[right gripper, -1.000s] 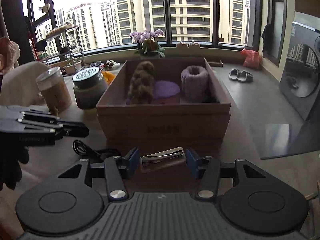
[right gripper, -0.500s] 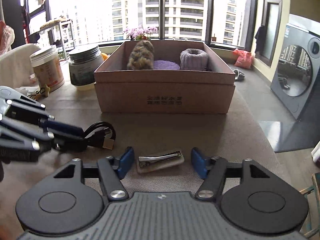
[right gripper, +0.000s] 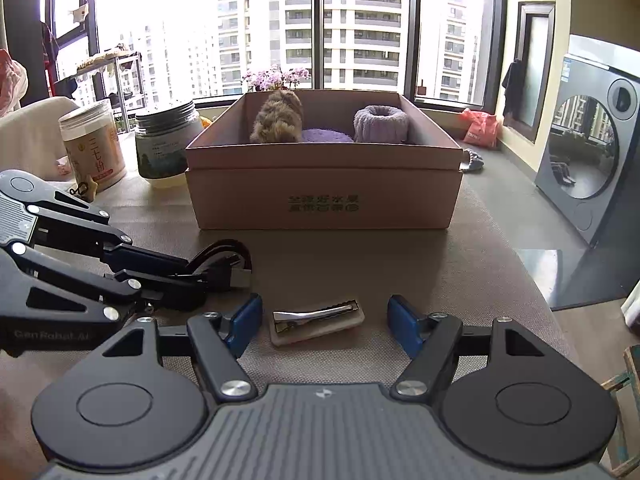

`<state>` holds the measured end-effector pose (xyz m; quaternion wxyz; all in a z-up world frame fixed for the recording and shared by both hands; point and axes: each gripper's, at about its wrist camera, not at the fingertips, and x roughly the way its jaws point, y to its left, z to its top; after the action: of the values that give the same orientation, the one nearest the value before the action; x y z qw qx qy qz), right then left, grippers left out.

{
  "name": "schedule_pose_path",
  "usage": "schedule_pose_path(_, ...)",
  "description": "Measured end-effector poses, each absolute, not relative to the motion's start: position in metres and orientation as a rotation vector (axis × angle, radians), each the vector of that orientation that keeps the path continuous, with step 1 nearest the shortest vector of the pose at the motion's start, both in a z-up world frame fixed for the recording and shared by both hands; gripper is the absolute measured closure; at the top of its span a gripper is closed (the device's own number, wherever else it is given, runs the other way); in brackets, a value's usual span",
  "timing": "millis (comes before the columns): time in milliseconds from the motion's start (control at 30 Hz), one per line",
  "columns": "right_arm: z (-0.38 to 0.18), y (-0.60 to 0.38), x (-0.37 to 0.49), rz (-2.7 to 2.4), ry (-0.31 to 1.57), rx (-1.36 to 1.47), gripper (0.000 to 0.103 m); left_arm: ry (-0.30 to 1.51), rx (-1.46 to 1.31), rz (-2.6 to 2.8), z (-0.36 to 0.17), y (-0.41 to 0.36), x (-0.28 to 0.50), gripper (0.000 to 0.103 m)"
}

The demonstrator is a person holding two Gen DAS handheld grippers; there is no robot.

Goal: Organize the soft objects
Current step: 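Carry the cable into the pink box with the left gripper while the right drops the silver clip in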

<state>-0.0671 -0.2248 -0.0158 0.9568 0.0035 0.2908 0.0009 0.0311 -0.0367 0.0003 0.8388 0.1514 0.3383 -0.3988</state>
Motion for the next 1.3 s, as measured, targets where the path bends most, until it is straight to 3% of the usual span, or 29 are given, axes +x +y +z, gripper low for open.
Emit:
schedule_pose_path(100,-0.015,-0.222,-0.069,0.032,0.586,-0.008,0.052,0.689,0.306,-0.841,-0.003,-0.035,0.03,0.083)
schedule_pose_path(667,0.026,-0.229,-0.098,0.042,0.544,-0.039,0.052,0.654,0.267,-0.864,0.006,-0.028,0.006,0.087)
schedule_pose_path(900,0.091,-0.233,-0.12,0.067,0.416,-0.058,0.052,0.489,0.165,-0.858,0.085,-0.017,0.003,0.087)
schedule_pose_path(1067,0.149,-0.239,-0.086,0.085,0.352,-0.083,0.052,0.418,0.098,-0.826,0.149,-0.027,0.046,0.087)
schedule_pose_path(1167,0.167,-0.245,-0.042,0.055,0.36,-0.087,0.051,0.565,0.049,-0.825,0.154,-0.045,0.1,0.085)
schedule_pose_path(1267,0.153,-0.253,0.003,0.036,0.424,-0.069,0.034,0.71,-0.034,-0.697,0.128,-0.058,0.147,0.086)
schedule_pose_path(1300,0.143,-0.256,0.015,0.032,0.446,-0.064,0.034,0.704,-0.046,-0.722,0.118,-0.058,0.154,0.086)
